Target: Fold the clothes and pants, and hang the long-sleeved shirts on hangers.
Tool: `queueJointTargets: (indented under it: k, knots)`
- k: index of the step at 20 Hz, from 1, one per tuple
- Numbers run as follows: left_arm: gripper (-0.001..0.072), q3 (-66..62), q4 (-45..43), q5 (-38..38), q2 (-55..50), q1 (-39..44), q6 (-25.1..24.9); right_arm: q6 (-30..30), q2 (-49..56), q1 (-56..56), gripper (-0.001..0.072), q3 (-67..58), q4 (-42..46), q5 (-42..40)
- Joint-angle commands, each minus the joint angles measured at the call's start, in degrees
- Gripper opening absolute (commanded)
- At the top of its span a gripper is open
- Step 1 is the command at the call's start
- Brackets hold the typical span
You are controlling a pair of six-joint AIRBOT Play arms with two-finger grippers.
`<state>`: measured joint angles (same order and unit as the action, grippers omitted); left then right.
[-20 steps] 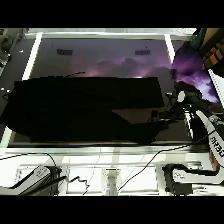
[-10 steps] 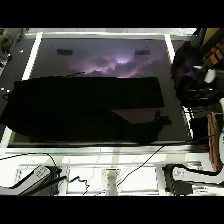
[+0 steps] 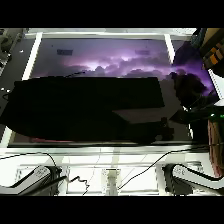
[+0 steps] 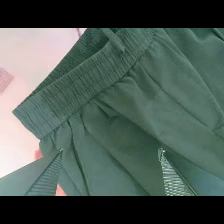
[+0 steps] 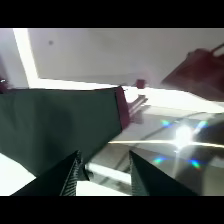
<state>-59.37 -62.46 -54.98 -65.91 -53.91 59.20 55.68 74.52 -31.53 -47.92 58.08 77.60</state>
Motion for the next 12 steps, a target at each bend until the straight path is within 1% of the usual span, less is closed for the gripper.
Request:
queueJointTargets:
  k: [1, 5, 9, 10, 11, 12]
  knots:
    - [0.0685, 0.0, 0.1, -0.5, -0.1, 0.0, 0.0, -3.5, 1.8, 3.2, 0.0345, 6.6, -2.8, -8.1]
    - [0.0685, 0.0, 0.1, -1.4, -0.1, 0.0, 0.0, -3.8, 5.7, 7.4, 0.0345, 6.3, -2.1, -14.6]
    - [0.0686, 0.0, 0.1, -1.9, -0.1, 0.0, 0.0, -4.6, 9.0, 8.3, 0.0344, 6.3, -2.3, -14.4]
    - [0.0685, 0.0, 0.1, -2.1, -0.1, 0.0, 0.0, -5.6, 9.2, 8.3, 0.0328, 6.3, -2.5, -14.5]
    - [0.0685, 0.0, 0.1, -2.4, -0.1, 0.0, 0.0, -6.2, 9.2, 8.3, 0.0284, 6.3, -2.8, -14.6]
    - [0.0685, 0.0, 0.1, -2.8, -0.1, 0.0, 0.0, -7.2, 9.2, 8.3, 0.0224, 6.2, -3.1, -14.6]
